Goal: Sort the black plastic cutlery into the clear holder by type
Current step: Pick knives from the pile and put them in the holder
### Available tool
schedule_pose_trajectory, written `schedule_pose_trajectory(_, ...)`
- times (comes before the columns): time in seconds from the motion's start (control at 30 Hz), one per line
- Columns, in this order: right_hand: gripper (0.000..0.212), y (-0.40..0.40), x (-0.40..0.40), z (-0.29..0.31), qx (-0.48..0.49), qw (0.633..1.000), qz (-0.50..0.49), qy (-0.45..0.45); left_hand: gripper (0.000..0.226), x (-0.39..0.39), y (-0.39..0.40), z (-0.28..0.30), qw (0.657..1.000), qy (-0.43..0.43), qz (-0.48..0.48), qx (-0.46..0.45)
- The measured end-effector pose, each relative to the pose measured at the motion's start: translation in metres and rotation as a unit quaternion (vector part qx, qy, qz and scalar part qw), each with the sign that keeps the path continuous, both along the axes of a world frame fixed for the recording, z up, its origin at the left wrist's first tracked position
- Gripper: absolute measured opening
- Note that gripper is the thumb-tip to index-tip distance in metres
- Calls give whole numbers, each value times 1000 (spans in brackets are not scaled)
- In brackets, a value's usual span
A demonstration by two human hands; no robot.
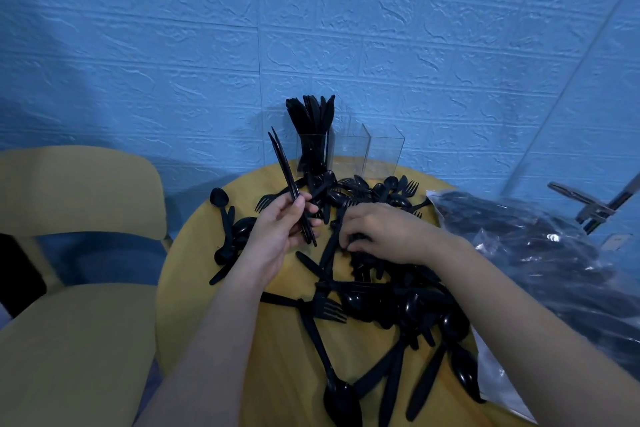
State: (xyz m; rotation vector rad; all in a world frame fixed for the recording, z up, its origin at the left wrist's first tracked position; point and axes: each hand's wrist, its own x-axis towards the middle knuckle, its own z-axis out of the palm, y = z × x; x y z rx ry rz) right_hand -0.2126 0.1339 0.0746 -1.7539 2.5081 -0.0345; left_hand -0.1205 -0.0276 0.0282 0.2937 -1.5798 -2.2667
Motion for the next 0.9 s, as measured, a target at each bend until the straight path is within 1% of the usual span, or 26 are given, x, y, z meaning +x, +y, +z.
schedule_pose_trajectory(0.03, 21, 0, 1, 1, 13, 1000, 9, -4, 13, -1, 0, 0, 1000, -1, 1, 0)
schedule_pose_trajectory(0.13, 33, -8, 6, -1, 66, 996, 57, 8, 13, -1, 1, -1, 1000, -1, 2, -4)
schedule_pose_trajectory(0.27, 43, -18, 14, -5, 120, 982, 124, 72, 12, 0, -1, -1, 1000, -1, 4, -21)
schedule_pose_trajectory(0.33, 44, -21, 18, -5, 132, 973, 149, 113, 12, 0, -3, -1, 1000, -1, 9, -22)
schedule_pose_trajectory(0.4, 40, -22, 20, -6, 132, 969, 161, 129, 12, -1, -4, -1, 1000, 5, 14, -8)
schedule_pose_trajectory(0.47, 31, -21, 22, -9, 99, 969, 183, 136, 13, -1, -5, -1, 1000, 8, 19, 3)
schedule_pose_trajectory(0.57, 16, -16, 18, -14, 57, 969, 203, 127, 13, -1, -6, -2, 1000, 8, 23, 9)
schedule_pose_trajectory(0.6, 17, -16, 17, -14, 55, 971, 198, 121, 14, -1, -5, -2, 1000, 9, 23, 11)
schedule_pose_trajectory(0.67, 26, -15, 14, -12, 62, 976, 183, 104, 14, 0, -5, -1, 1000, 10, 24, 15)
schedule_pose_trajectory(0.77, 40, -19, 13, -7, 121, 975, 165, 91, 14, 0, -4, -1, 999, 8, 26, 18)
schedule_pose_trajectory(0.83, 40, -25, 14, -3, 152, 969, 171, 92, 13, 0, -4, 0, 999, 6, 27, 16)
schedule_pose_trajectory(0.9, 34, -31, 13, -2, 155, 967, 182, 87, 13, 0, -4, 0, 1000, 5, 27, 8)
